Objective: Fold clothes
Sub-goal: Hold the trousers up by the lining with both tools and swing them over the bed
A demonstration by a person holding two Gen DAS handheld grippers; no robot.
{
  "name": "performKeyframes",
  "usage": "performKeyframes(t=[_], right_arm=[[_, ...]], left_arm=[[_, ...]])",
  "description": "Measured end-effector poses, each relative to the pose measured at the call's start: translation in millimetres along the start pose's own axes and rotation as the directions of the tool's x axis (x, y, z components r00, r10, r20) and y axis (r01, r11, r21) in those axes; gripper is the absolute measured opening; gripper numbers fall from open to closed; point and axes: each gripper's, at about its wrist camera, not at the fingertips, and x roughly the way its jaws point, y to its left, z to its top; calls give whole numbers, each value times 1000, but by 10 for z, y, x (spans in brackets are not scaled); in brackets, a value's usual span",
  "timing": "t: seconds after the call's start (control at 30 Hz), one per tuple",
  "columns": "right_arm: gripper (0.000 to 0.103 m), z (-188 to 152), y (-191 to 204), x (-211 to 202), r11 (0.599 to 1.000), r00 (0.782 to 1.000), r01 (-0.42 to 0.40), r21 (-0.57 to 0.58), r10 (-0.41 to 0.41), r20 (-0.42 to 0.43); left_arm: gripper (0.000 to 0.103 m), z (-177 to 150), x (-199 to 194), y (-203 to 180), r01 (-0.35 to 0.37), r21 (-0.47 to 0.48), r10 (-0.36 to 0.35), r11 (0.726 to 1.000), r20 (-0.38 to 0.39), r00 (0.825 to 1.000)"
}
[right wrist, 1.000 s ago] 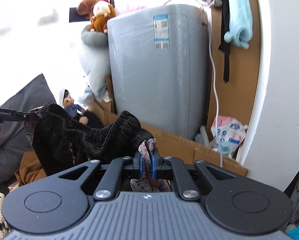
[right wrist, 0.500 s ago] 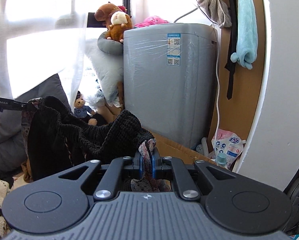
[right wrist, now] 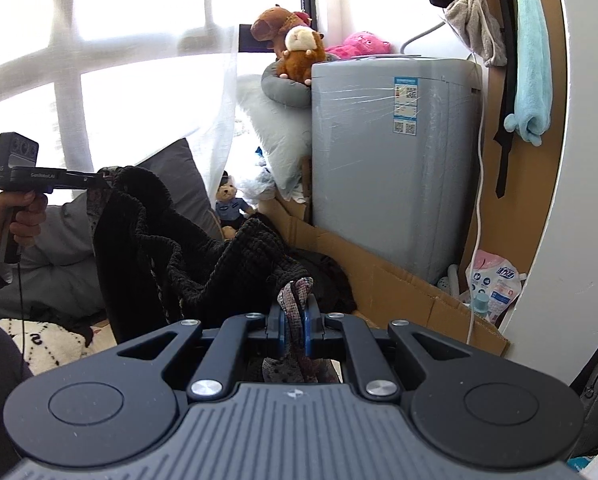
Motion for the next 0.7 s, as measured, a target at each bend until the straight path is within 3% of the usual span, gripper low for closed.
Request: performKeyframes(t=[0.2,0.4,0.7], right_arm=[[9,-171,-12,160,999,997,-35,36,38,-63],[9,-443,-218,782,998,988,0,70,11,-152],[9,-675,-578,1593,995,977,64,70,-49,-209]], left_arm=[[3,-249,194,256,-25,-67,21,997,-61,998],[3,-542,634,697,-67,-128,51,989,-126,991],[3,-718,1042,1204,-138,-153,111,978,-172,979]])
